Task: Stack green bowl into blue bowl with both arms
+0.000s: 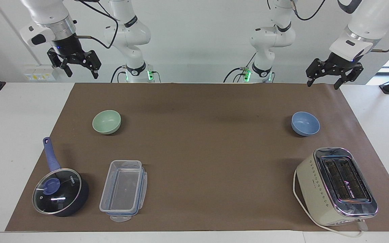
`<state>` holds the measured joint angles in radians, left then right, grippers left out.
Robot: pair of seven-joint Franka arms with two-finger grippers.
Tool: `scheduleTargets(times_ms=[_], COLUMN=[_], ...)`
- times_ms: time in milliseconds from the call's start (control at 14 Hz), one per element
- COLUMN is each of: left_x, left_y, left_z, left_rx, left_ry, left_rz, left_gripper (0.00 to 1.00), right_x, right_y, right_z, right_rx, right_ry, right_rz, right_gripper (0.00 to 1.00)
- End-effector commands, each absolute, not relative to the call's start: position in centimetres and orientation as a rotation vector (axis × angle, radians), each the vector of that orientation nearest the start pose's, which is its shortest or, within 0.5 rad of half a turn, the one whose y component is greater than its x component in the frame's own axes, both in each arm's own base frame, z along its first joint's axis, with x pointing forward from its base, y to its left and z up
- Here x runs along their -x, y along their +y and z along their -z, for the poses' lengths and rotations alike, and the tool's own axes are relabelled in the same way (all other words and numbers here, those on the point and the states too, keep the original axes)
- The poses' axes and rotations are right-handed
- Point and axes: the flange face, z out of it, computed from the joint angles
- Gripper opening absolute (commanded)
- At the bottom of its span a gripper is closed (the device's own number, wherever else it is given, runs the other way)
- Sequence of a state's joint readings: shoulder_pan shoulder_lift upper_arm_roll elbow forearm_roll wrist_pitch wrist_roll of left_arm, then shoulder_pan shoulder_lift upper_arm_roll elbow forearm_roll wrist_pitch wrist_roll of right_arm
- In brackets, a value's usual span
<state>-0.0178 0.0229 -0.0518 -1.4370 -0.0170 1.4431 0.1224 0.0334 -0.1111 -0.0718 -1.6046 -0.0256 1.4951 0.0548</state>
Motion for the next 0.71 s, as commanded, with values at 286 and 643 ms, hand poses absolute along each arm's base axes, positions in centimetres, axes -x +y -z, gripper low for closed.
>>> scheduleTargets(times_ms=[286, 643], left_x=[-54.1, -54.14], left_y=[-3.79, -3.99], left_z=[-66.51, -66.48], left_rx=[3.15, 3.154], left_ry=[0.34, 0.336], left_rz=[-0.032, -0.027], left_gripper=[1.0, 1.0], right_x=[-50.59, -50.58], right_y=[-2.54, -2.62], right_z=[-66.25, -66.32], right_rx=[3.14, 3.139], right_ry=[0.126, 0.128], right_rz=[0.0, 0.002], right_gripper=[1.0, 1.0])
